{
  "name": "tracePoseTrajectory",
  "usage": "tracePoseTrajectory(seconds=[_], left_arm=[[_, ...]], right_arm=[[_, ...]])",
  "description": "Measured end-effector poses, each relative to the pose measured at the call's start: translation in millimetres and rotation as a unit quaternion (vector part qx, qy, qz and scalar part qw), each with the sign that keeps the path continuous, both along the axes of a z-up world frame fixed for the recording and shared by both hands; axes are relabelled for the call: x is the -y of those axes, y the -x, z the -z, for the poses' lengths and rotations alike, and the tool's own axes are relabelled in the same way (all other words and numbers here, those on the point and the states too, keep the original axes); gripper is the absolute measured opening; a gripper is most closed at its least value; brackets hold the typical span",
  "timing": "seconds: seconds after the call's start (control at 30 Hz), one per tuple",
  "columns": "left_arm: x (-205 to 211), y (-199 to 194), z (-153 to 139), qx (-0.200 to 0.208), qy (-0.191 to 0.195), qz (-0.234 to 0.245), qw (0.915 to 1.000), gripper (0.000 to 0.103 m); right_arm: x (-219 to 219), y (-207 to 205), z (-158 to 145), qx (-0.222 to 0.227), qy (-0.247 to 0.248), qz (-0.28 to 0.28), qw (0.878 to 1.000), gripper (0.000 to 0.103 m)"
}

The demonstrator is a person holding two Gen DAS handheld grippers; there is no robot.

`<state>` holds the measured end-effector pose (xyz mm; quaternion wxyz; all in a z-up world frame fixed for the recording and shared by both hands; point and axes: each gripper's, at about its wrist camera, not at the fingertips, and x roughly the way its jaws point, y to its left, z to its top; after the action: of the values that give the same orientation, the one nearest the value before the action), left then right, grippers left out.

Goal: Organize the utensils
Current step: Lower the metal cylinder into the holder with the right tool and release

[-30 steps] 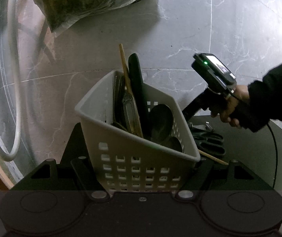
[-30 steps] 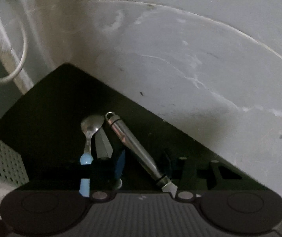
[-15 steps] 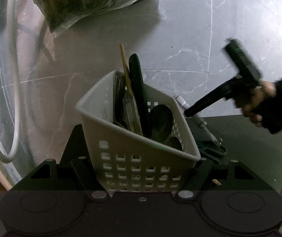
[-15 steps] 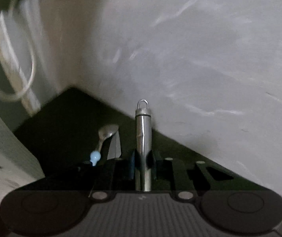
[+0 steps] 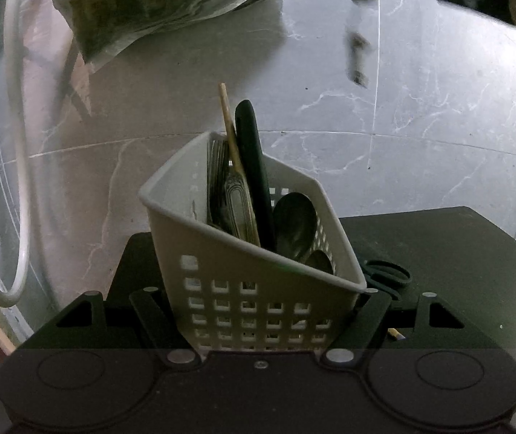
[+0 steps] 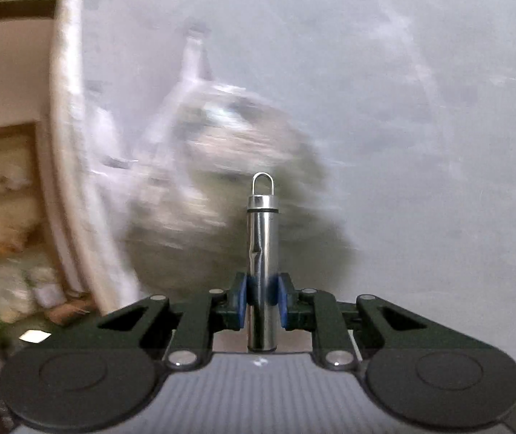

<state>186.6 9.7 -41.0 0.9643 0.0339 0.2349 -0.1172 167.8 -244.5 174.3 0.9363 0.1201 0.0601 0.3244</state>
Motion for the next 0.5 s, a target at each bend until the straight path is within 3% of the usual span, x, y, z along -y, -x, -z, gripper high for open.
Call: tracePoseTrajectory(seconds=[0.1, 0.2, 0.33, 0.4, 0.5], left_arm=[[-0.4, -1.3, -0.5, 0.000, 0.000, -0.001, 1.0000, 0.077], [0.7, -2.2, -0.7, -0.001, -0.001, -0.001, 1.0000, 0.077], [1.8, -2.3, -0.3, 0.000, -0.002, -0.002, 1.0000, 0.077], [2.9, -2.0, 0.0, 0.001, -0.003, -0.001, 1.0000, 0.077], [3.0, -1.1, 0.0, 0.000, -0.004, -0.003, 1.0000, 0.077]], right_arm=[[-36.6, 4.4, 25.2, 0.012, 0.042, -0.036, 0.998, 0.020], [-61.9, -0.8, 60.0, -0.011, 0.086, -0.063, 0.994, 0.020], [-62.2, 3.9, 83.9, -0.050, 0.128, -0.087, 0.987, 0.025], [-48.6, 19.1, 86.3, -0.049, 0.121, -0.098, 0.987, 0.075], [-13.2, 29.2, 77.3, -0.039, 0.103, -0.066, 0.992, 0.087]])
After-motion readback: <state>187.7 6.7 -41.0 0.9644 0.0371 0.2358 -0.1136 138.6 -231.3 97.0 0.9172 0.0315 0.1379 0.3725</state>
